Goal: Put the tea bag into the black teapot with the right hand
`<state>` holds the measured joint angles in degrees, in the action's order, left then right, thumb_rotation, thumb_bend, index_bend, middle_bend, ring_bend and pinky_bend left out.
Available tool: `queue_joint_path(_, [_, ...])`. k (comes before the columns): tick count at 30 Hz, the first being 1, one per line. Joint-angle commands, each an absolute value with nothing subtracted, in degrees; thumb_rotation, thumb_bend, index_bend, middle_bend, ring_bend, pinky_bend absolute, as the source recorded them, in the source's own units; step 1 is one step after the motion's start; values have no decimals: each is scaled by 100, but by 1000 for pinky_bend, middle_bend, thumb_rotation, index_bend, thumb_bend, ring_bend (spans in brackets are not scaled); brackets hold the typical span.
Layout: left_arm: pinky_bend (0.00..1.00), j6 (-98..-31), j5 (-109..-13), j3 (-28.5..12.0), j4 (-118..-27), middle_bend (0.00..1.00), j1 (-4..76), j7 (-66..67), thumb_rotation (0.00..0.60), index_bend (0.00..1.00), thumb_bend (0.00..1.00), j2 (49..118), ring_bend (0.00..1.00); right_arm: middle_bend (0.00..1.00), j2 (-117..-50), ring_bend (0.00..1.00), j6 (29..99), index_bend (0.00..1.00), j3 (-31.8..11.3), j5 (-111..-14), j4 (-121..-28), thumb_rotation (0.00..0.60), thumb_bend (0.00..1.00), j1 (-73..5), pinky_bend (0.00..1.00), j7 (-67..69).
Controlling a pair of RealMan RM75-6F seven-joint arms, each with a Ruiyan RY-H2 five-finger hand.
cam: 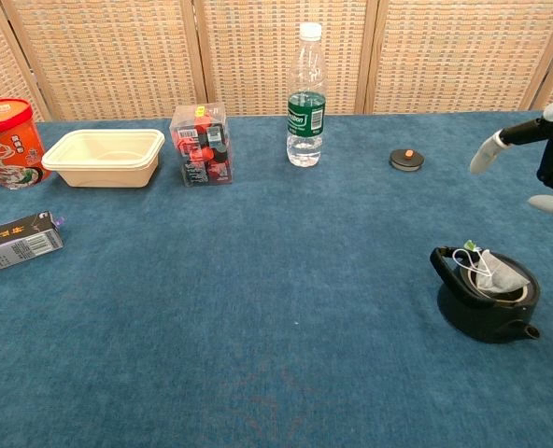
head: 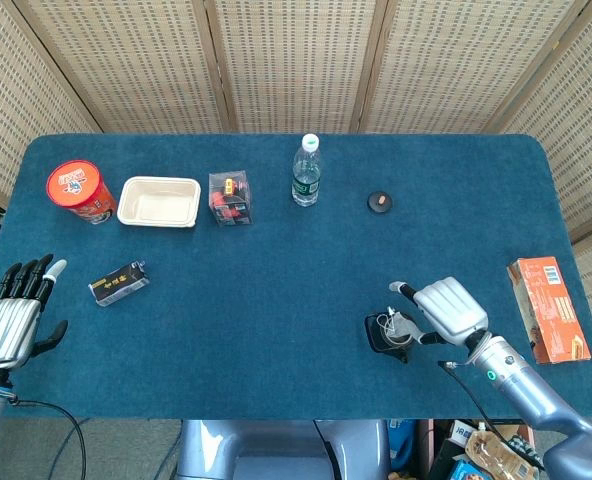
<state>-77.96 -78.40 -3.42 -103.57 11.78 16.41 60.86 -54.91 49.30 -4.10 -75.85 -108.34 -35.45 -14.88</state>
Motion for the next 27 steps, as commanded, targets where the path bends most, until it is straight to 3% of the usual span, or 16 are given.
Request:
queue_joint_path(1, [0, -7788, -7835, -342, -10371, 0, 1183, 1655, 600, 0, 374, 6074, 0, 882, -5440, 929, 4753, 240, -372, -7725, -10770, 486, 722, -3632, 1000, -1304])
queue_joint_path(6, [0, -7803, -7836, -348, -10423, 0, 1185, 1697, 600, 0, 374, 6047, 0, 921, -5434, 929, 4602, 340, -322, -7940, -10629, 480, 786, -3702, 1000, -1065])
queue_joint_path(14, [0, -7809, -7843, -341, -10477, 0, 1188, 1752, 600, 0, 373, 6025, 0, 944, -5516, 929, 4274, 361, -128, -7928, -10380, 364, 824, -3747, 1000, -976])
queue_joint_path(27, [0, -7796, -7845, -338, -10532, 0, 1207, 1817, 600, 0, 374, 6021, 0, 955, -5672, 929, 4051, 361, 54, -7799, -10181, 346, 843, -3762, 1000, -1069])
